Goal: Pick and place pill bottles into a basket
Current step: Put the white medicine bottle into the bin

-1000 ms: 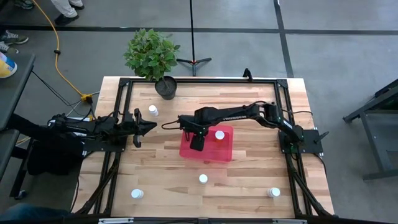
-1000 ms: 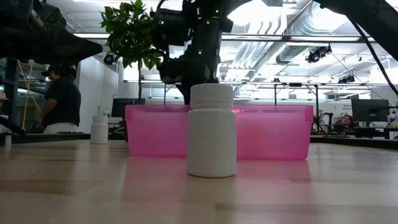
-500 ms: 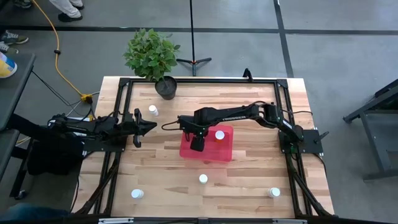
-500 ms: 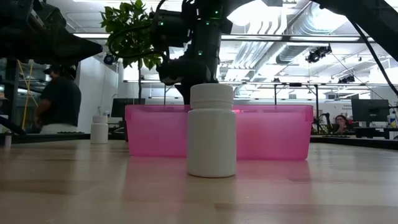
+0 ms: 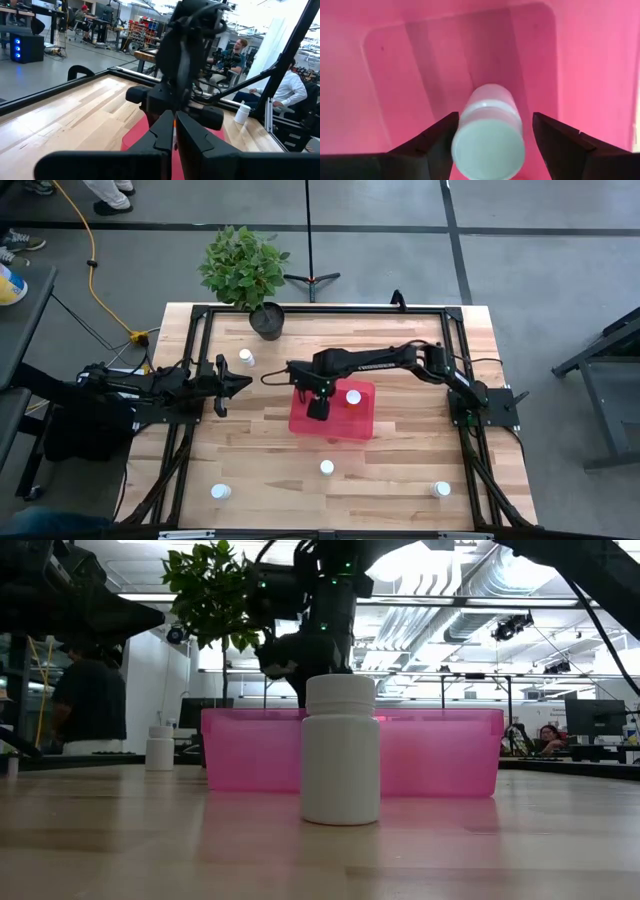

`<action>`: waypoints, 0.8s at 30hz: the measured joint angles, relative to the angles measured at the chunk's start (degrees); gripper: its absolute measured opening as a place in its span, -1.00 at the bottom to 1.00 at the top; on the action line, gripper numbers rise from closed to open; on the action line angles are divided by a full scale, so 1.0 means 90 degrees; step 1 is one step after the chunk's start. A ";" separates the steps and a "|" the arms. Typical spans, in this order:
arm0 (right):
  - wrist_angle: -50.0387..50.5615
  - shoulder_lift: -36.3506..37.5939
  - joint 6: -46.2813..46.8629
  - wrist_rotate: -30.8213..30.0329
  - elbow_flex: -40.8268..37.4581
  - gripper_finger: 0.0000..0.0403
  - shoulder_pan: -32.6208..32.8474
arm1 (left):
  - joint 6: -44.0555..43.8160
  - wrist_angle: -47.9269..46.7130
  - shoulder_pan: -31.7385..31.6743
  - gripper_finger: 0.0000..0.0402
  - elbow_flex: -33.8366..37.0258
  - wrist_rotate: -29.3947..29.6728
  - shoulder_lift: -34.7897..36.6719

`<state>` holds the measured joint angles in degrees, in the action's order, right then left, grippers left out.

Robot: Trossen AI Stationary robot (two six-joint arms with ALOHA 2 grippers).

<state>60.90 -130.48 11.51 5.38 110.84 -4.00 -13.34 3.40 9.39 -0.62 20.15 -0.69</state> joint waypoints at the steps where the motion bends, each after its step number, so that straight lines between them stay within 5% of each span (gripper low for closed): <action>1: 0.0113 0.0000 -0.0002 0.0075 0.0040 0.21 -0.0033 | 0.0000 0.0000 0.0000 -0.71 0.0000 0.0001 0.0000; 24: 0.1394 0.0011 -0.0198 0.0046 0.2029 0.22 -0.0184 | -0.0002 0.0002 0.0000 -0.71 0.0001 0.0004 0.0000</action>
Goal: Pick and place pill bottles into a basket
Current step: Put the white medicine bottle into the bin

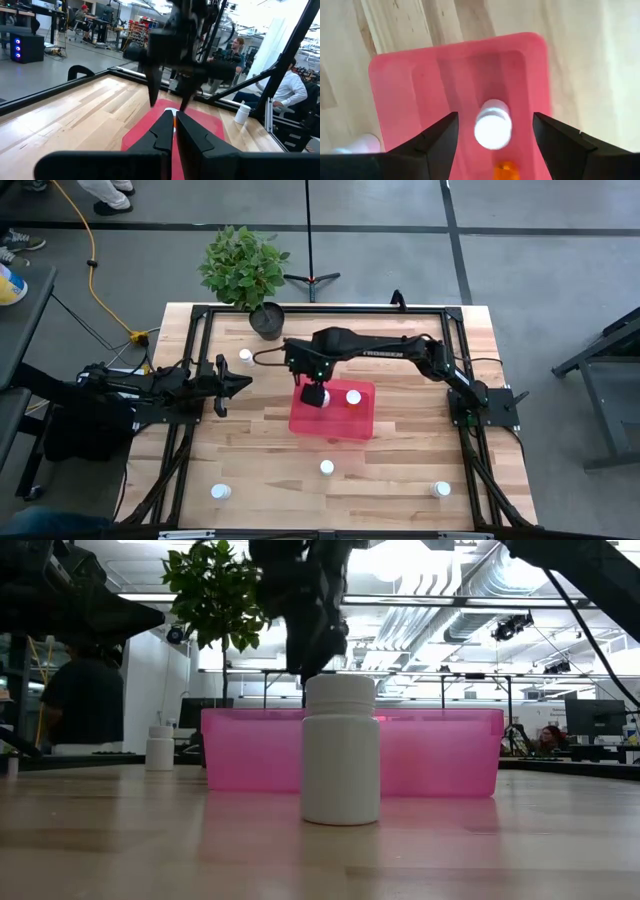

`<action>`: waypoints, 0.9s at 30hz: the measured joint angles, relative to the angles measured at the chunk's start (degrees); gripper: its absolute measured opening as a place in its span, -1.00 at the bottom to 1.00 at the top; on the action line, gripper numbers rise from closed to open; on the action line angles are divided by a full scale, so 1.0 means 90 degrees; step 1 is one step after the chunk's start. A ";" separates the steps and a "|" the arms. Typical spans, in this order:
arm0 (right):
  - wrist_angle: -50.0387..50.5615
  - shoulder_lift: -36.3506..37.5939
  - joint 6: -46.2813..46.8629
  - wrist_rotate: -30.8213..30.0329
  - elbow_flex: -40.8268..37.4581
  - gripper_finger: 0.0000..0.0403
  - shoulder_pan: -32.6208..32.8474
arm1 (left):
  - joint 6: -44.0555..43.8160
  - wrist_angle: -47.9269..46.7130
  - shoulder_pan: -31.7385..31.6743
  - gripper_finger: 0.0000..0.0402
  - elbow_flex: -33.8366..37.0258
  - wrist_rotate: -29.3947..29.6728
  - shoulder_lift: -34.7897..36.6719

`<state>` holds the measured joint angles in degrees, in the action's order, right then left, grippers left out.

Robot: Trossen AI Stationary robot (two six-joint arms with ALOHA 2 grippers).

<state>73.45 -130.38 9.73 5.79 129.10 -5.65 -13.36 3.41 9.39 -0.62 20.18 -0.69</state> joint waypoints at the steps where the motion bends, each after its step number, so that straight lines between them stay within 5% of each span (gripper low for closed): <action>1: 0.0117 0.0005 -0.0086 -0.0119 0.0120 0.22 0.0000 | 0.0002 -0.0002 0.0000 -0.71 0.0000 0.0000 0.0000; 15: 0.1236 0.0169 -0.0376 -0.0750 0.0636 0.19 -0.0010 | 0.0002 0.0001 0.0000 -0.71 -0.0001 0.0000 0.0000; 27: 0.1846 0.0401 -0.1126 0.0411 0.0553 0.11 0.0289 | 0.0000 0.0001 0.0000 -0.71 0.0000 0.0000 0.0001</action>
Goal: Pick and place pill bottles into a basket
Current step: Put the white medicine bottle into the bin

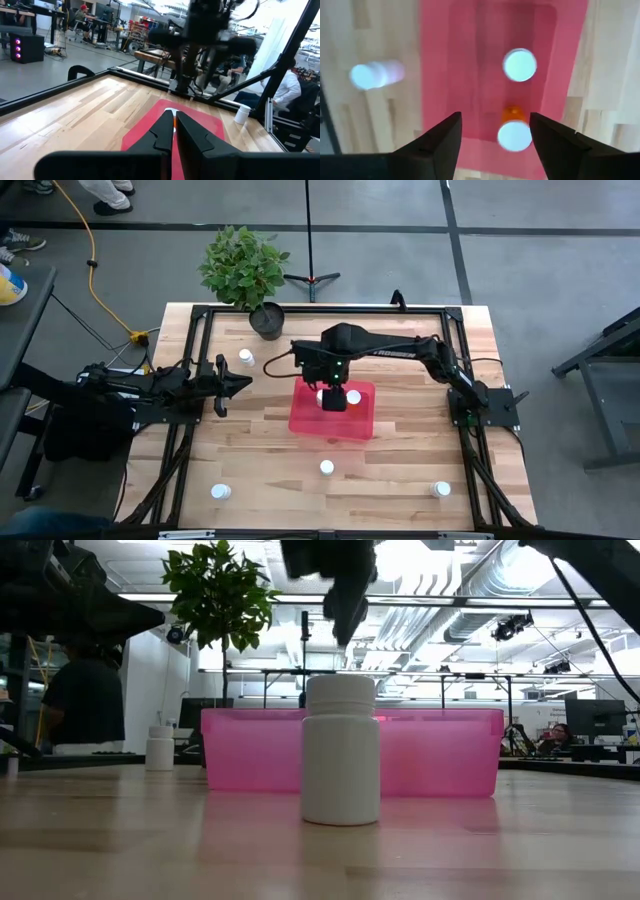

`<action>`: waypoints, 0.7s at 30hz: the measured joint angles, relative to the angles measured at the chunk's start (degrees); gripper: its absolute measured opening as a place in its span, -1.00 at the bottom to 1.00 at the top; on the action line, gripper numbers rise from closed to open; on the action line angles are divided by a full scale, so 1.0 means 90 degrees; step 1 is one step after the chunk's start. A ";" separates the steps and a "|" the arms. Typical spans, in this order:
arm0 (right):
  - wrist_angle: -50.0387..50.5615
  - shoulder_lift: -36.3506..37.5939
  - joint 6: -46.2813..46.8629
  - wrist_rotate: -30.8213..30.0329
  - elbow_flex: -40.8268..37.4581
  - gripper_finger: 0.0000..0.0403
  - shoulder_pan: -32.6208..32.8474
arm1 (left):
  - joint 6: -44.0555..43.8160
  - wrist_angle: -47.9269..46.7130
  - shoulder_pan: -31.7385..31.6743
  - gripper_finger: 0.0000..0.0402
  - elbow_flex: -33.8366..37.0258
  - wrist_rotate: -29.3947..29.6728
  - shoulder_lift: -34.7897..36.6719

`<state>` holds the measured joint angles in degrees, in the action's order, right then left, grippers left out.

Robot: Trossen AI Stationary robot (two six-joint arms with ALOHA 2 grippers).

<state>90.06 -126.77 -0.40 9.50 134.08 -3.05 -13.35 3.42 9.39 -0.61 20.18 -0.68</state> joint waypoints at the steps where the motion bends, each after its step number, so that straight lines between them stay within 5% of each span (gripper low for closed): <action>1: -0.0005 0.0091 0.0003 -0.0029 0.0000 0.10 0.0057 | -0.0001 -0.0001 0.0000 -0.71 0.0000 0.0000 -0.0001; 7: -0.0157 0.0893 0.0447 -0.1063 0.0002 0.02 0.0385 | 0.0001 -0.0001 0.0000 -0.71 -0.0001 0.0000 -0.0091; 17: -0.1065 0.1350 0.0989 -0.1867 -0.0005 -0.05 0.0955 | -0.0031 -0.0002 0.0000 -0.71 -0.0001 -0.0005 -0.0159; 21: -0.2399 0.1456 0.1392 -0.2422 -0.0850 -0.07 0.1210 | -0.0050 -0.0002 0.0000 -0.71 0.0000 -0.0007 -0.0159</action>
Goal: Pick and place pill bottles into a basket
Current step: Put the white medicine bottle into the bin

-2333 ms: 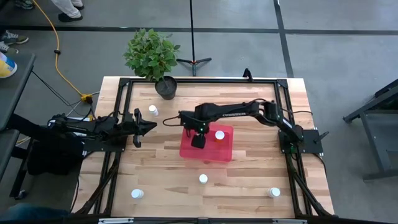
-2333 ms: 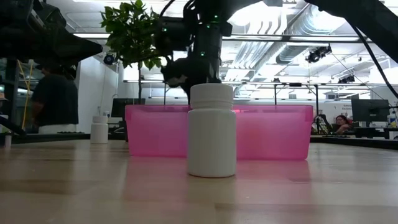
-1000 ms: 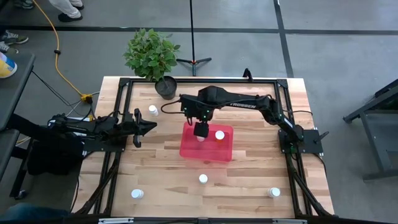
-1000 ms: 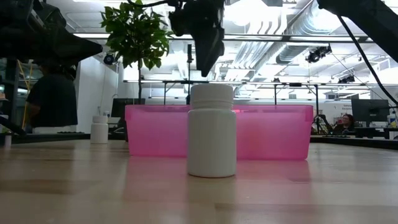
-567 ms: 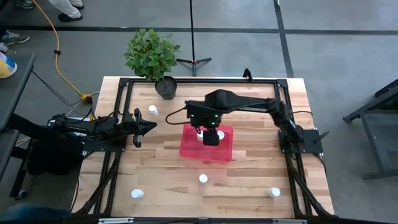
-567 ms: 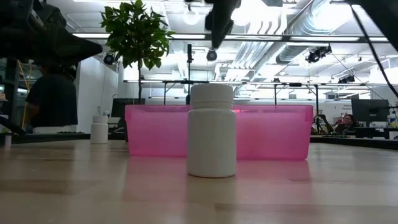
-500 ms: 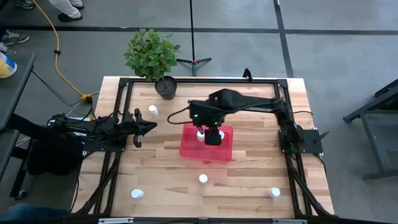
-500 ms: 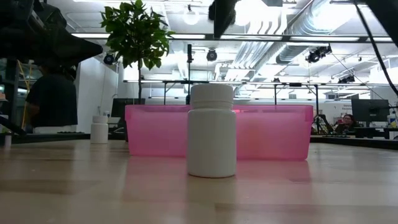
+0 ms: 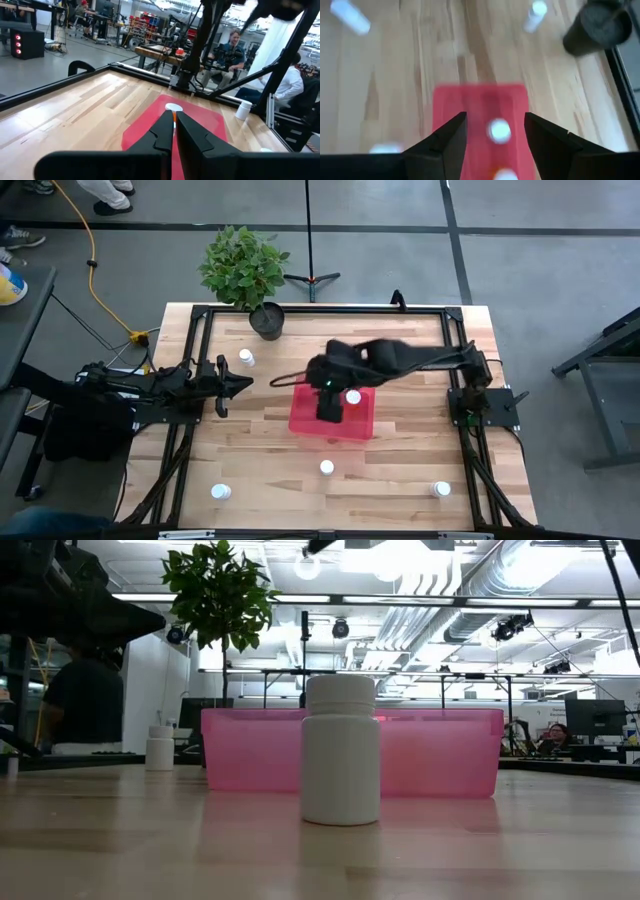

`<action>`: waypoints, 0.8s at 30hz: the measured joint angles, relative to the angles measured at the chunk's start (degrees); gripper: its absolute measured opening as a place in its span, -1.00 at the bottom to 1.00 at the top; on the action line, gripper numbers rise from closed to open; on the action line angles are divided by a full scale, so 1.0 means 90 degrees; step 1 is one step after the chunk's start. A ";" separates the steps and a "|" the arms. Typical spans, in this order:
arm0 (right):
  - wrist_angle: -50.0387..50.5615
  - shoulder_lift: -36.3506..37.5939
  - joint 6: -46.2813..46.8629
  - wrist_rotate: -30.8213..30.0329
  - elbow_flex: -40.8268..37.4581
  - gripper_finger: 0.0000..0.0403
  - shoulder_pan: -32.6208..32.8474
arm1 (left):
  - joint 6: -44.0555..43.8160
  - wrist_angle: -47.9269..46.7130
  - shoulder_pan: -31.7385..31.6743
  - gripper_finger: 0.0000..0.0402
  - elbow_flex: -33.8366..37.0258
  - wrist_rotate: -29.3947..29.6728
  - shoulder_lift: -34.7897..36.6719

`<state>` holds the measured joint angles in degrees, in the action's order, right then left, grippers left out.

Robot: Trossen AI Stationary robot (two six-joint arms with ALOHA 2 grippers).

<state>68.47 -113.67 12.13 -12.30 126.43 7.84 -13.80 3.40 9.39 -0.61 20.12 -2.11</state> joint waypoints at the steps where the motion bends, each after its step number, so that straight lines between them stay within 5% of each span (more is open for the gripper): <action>1: -0.0516 0.0005 0.0063 -0.0015 -0.0362 -0.07 0.0041 | 0.0000 0.0001 0.0000 -0.71 -0.0001 0.0000 0.0000; 9: -0.3990 0.0191 0.0578 0.1881 -0.2905 -0.07 -0.0286 | -0.0019 0.0002 0.0000 -0.71 -0.0001 -0.0010 0.0002; 15: -0.3518 0.0872 0.0720 0.1601 -0.3978 -0.09 -0.0423 | -0.0024 0.0000 0.0000 -0.71 -0.0001 -0.0012 0.0000; 24: -0.3377 0.3002 0.1567 0.1594 -0.5892 -0.09 -0.0183 | -0.0160 -0.0002 0.0000 -0.71 -0.0001 -0.0015 0.0000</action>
<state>38.08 -86.65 26.23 2.04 73.40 6.19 -15.24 3.38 9.39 -0.62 19.99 -2.11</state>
